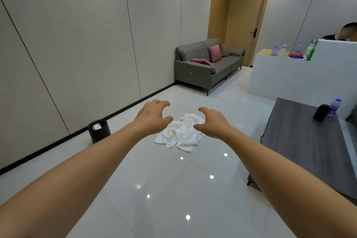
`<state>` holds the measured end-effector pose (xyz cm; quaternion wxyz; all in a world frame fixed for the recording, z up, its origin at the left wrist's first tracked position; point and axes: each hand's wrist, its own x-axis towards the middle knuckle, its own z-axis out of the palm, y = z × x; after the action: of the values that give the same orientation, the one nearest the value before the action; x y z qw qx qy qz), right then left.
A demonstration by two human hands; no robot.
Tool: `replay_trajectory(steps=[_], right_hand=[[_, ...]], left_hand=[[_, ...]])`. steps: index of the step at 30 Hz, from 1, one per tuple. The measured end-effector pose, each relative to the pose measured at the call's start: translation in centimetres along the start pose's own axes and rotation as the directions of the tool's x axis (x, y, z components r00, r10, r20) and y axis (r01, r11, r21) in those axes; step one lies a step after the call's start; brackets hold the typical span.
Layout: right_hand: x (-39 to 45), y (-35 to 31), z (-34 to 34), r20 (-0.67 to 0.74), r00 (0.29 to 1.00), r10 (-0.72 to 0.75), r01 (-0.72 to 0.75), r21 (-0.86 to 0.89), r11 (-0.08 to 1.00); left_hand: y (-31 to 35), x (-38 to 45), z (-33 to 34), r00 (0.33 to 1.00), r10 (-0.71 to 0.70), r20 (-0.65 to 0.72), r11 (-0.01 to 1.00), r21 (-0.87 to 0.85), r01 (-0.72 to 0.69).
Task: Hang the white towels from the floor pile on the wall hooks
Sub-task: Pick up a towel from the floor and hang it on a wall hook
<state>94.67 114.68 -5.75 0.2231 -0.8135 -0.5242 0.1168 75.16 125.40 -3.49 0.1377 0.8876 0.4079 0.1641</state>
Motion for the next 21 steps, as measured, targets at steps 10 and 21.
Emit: replay_trajectory(steps=[10, 21], right_hand=[[19.2, 3.1, 2.4, 0.019, 0.999, 0.037, -0.037, -0.04, 0.999], [41.9, 5.9, 2.2, 0.005, 0.99, 0.143, -0.143, 0.001, 0.99]], left_hand=[[-5.7, 19.7, 5.3, 0.999, 0.013, 0.037, 0.999, -0.044, -0.011], [-10.3, 44.9, 8.5, 0.994, 0.056, 0.094, 0.997, -0.064, -0.05]])
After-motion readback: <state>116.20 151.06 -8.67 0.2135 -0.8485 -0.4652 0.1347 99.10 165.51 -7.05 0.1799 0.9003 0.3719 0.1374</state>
